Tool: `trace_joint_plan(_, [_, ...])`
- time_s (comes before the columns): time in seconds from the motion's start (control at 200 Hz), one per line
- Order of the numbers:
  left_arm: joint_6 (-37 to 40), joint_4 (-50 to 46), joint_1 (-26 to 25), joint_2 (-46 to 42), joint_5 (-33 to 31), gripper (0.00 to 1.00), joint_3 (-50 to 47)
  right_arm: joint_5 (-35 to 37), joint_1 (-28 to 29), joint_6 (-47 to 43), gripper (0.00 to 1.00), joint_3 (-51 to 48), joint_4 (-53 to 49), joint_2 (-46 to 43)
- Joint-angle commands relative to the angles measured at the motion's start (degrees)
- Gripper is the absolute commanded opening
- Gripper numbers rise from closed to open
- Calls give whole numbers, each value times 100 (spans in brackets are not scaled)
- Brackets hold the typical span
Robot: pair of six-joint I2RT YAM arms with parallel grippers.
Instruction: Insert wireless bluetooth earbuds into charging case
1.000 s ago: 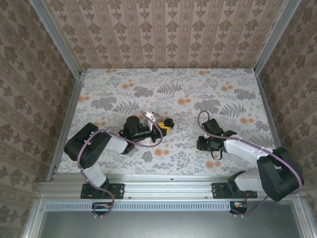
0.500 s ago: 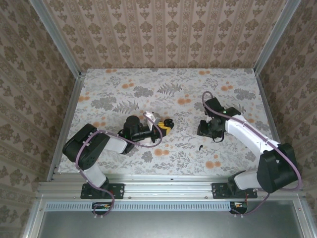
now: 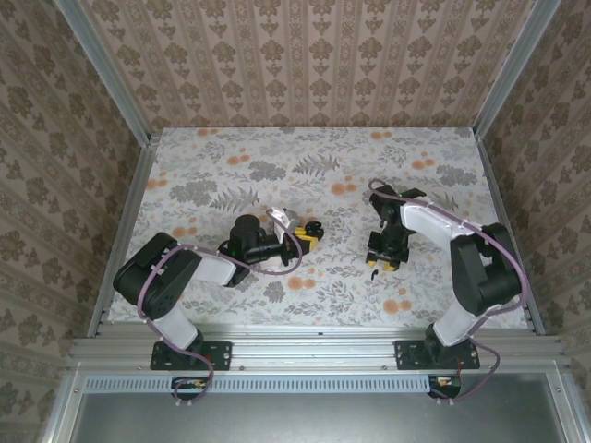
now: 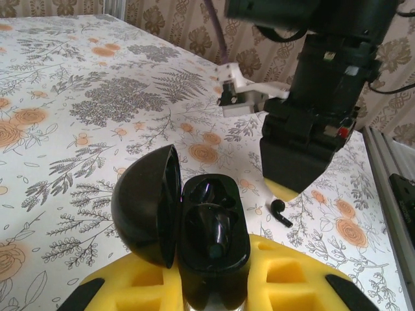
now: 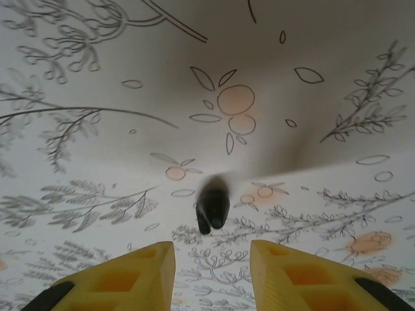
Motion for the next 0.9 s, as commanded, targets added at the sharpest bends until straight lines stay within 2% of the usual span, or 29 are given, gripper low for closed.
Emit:
trace_joint_plan(0.0, [162,-68,51,-175,14,7,115,-140,-23,75,36,12,99,204])
trace_joint_plan(0.37, [193,-150,64,-177,24,7,132,-166,-29,-50,33,-4,273,725])
trace_joint_plan(0.895, [209,-231,69,-140,5,7,141,-53,-16,-69,21,-94,243,590])
